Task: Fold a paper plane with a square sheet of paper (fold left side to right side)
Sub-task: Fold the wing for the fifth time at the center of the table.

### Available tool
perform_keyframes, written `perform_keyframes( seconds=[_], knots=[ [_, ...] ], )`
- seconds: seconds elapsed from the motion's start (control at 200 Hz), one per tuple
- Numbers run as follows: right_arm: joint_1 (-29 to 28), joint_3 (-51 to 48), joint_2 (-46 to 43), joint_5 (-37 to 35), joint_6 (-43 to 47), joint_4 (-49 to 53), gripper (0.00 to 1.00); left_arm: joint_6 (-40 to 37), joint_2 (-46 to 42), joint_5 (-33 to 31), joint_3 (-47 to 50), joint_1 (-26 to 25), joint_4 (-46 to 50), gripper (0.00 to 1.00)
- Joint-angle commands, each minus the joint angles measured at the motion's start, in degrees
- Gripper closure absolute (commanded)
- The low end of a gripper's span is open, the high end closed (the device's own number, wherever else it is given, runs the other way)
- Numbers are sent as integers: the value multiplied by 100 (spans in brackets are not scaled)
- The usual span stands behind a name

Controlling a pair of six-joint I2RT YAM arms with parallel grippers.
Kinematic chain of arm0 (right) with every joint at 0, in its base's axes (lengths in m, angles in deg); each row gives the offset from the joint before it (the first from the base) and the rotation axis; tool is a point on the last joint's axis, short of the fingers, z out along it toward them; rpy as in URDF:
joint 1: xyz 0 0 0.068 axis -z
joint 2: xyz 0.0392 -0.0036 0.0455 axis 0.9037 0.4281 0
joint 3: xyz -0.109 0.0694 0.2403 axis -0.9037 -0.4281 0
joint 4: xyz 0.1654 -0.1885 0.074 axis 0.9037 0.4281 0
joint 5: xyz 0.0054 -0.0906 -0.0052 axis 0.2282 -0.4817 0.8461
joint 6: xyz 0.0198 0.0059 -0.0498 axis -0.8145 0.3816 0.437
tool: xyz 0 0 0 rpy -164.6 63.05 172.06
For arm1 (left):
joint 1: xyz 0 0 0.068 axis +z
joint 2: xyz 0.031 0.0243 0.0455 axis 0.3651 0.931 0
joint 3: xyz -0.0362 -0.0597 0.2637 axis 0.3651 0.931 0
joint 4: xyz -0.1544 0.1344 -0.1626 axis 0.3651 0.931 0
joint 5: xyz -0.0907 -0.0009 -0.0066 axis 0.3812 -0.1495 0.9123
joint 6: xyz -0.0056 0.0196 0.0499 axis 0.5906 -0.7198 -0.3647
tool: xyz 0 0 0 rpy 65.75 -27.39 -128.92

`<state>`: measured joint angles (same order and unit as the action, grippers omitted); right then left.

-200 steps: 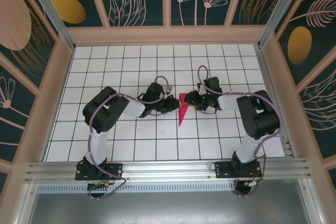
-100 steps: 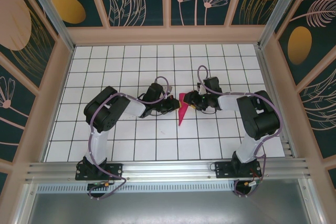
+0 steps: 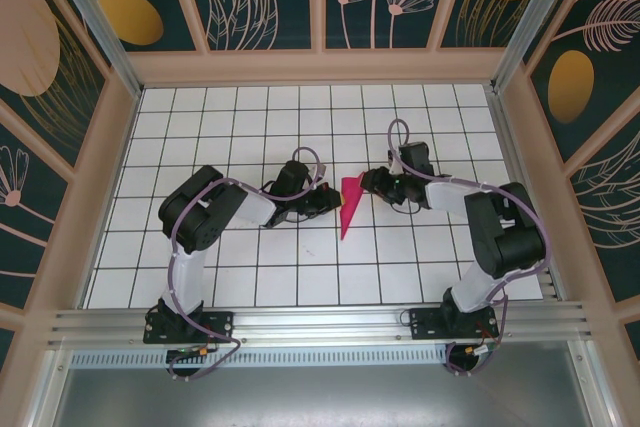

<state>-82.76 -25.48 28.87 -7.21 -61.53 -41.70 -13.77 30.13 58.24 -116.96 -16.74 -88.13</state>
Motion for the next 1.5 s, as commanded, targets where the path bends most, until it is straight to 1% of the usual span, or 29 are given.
perform_keyframes(
  seconds=[0.0, 0.155, 0.305, 0.621, 1.261, 1.491],
  knots=[
    [-140, 59, -18, 148, 79, -103, 63, 3, -40, -187, 202, 53, 184, 100],
    [-321, 301, 222, 253, 7, -200, 70, 61, -59, -186, 282, 53, 102, 100],
    [-440, 493, 389, 220, -2, -198, 73, 73, -58, -187, 321, 51, 76, 100],
    [-521, 735, 812, 138, 60, -79, 73, 83, -11, -143, 323, 45, 23, 100],
    [-512, 724, 1115, -175, 215, 166, 73, 87, 105, -149, 313, 23, 33, 100],
    [-510, 710, 1315, -228, 218, 394, 73, 11, -84, -121, 347, 24, 63, 99]
  ],
)
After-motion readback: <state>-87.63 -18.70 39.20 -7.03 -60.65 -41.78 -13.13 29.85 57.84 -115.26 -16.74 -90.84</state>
